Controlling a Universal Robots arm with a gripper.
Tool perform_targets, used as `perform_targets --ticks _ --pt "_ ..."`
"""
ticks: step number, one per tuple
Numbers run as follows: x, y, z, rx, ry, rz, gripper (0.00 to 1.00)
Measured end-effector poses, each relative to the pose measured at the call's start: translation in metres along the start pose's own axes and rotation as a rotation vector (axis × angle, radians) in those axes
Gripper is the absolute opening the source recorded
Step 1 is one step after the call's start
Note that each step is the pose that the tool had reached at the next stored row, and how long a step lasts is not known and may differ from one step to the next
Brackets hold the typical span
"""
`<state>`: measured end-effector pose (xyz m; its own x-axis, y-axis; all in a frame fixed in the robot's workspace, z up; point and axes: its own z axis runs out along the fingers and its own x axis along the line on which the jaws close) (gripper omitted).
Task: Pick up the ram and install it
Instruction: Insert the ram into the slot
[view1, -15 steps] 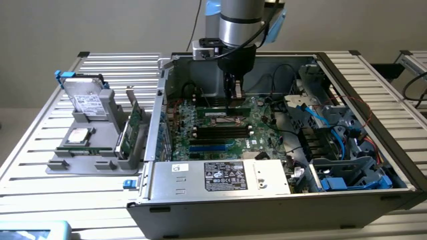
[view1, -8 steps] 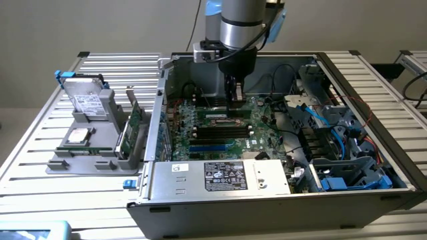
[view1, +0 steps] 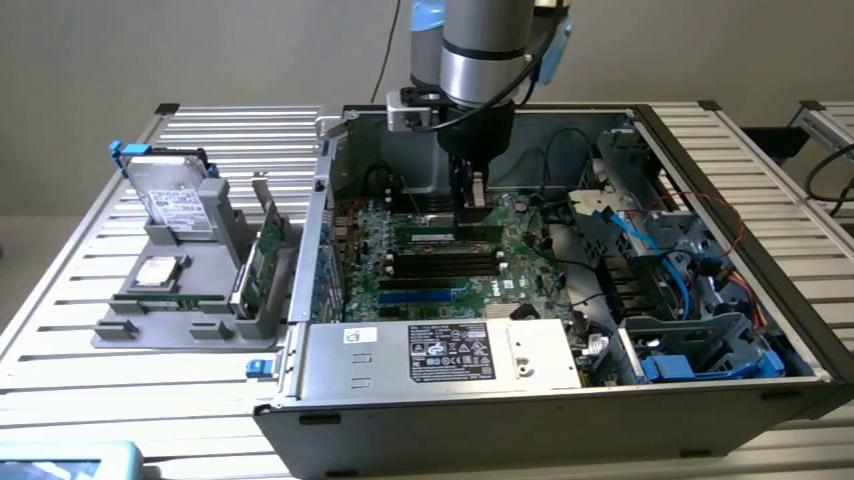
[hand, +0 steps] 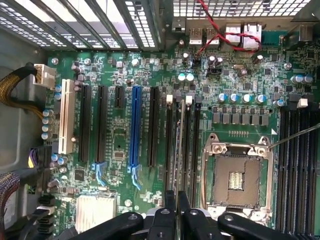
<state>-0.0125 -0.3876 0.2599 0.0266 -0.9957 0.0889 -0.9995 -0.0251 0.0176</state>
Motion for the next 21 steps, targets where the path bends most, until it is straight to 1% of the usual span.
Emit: perform_targets --ticks 12,18,21 --pt "0.0015 -0.0001 0.0072 -0.0003 0.0008 0.002 0.14" --pt "0.0013 -0.0001 0.0080 -0.0002 0.0006 0.002 0.14" --pt "0.0013 -0.0002 0.0091 -0.0004 0.0023 0.002 0.14"
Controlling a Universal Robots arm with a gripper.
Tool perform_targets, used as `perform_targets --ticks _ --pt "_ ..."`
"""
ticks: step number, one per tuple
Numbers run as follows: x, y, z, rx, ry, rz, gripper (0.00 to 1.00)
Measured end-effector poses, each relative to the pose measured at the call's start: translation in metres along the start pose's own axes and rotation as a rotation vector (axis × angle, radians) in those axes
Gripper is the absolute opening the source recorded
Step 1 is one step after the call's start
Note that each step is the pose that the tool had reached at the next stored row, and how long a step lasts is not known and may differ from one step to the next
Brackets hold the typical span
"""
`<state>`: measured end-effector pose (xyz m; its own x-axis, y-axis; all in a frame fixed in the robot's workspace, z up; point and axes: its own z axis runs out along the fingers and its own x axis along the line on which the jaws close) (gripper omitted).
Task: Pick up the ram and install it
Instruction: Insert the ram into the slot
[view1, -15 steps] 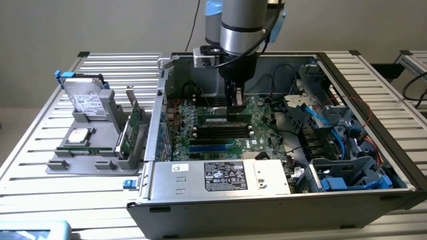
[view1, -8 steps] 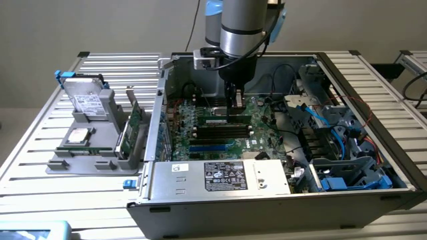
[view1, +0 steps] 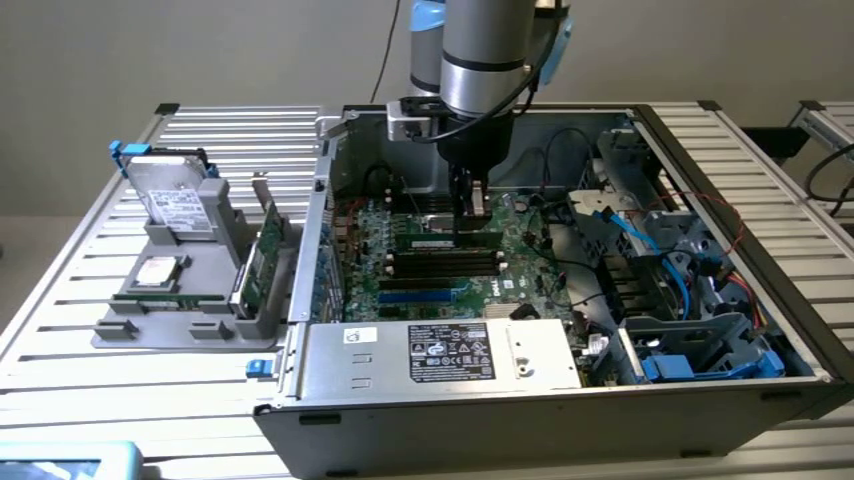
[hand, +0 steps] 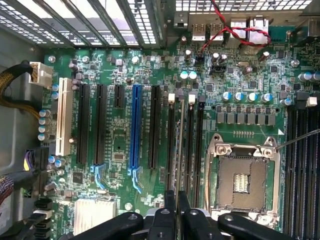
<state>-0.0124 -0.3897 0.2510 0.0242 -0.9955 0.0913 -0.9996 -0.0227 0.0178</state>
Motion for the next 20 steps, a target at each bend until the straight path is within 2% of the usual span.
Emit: perform_targets --ticks 7,20 --pt "-0.0001 0.0000 0.0013 -0.0001 0.0082 0.000 0.14" --pt "-0.0009 -0.0001 0.0095 -0.0002 0.0115 0.000 0.14"
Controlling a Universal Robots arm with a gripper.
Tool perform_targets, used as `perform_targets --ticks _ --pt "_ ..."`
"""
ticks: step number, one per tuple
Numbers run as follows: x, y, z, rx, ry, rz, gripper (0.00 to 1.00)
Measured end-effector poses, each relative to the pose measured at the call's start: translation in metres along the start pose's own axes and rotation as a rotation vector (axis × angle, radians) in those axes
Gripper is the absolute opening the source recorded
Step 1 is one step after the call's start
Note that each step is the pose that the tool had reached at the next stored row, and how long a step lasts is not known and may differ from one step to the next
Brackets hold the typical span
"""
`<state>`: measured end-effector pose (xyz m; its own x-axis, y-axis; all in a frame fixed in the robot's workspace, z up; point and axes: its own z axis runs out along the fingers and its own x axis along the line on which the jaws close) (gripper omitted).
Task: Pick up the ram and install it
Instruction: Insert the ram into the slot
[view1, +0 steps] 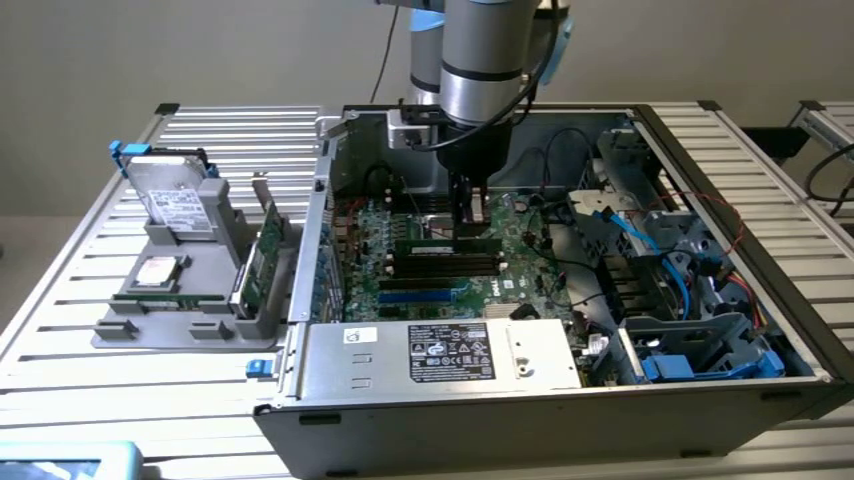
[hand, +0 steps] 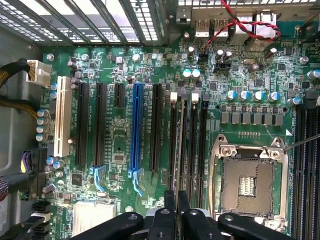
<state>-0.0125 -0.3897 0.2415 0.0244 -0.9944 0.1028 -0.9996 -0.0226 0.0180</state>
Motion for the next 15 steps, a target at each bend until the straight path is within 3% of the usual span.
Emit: perform_targets --ticks 10,15 --pt "0.0005 -0.0001 0.0044 0.0001 0.0050 -0.001 0.14" --pt "0.0003 -0.0001 0.0061 0.0040 0.0064 -0.002 0.14"
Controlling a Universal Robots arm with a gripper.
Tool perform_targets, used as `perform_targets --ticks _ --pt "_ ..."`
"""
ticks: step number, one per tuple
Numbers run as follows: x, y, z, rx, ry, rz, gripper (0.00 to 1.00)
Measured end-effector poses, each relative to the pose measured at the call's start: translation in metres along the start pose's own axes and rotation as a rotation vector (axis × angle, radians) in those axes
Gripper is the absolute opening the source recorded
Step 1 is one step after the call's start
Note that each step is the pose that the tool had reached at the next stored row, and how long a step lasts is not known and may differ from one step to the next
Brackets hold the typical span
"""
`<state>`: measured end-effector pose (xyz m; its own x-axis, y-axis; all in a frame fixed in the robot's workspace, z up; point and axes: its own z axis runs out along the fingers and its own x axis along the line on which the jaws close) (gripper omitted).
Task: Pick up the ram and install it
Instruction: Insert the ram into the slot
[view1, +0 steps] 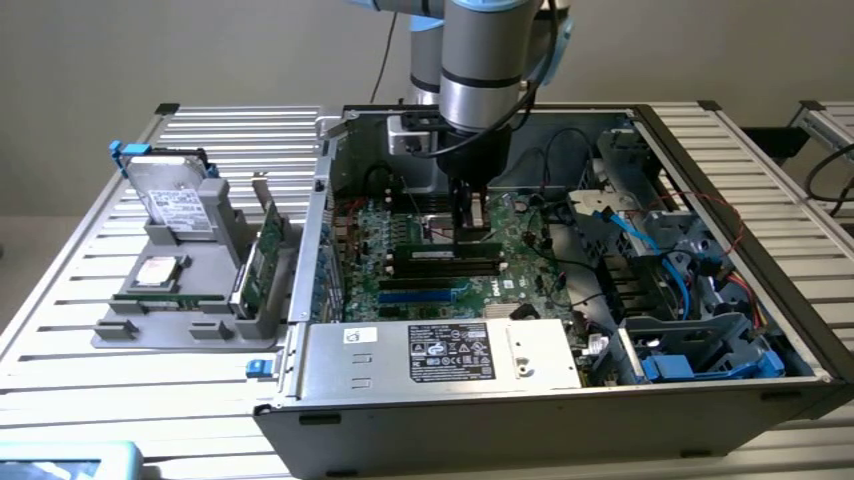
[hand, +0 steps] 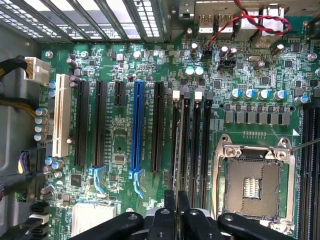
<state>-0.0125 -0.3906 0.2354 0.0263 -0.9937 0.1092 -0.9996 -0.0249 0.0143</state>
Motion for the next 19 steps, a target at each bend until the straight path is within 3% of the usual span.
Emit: perform_targets --ticks 19 --pt "0.0000 0.0010 0.0046 0.0038 0.0009 -0.004 0.14"
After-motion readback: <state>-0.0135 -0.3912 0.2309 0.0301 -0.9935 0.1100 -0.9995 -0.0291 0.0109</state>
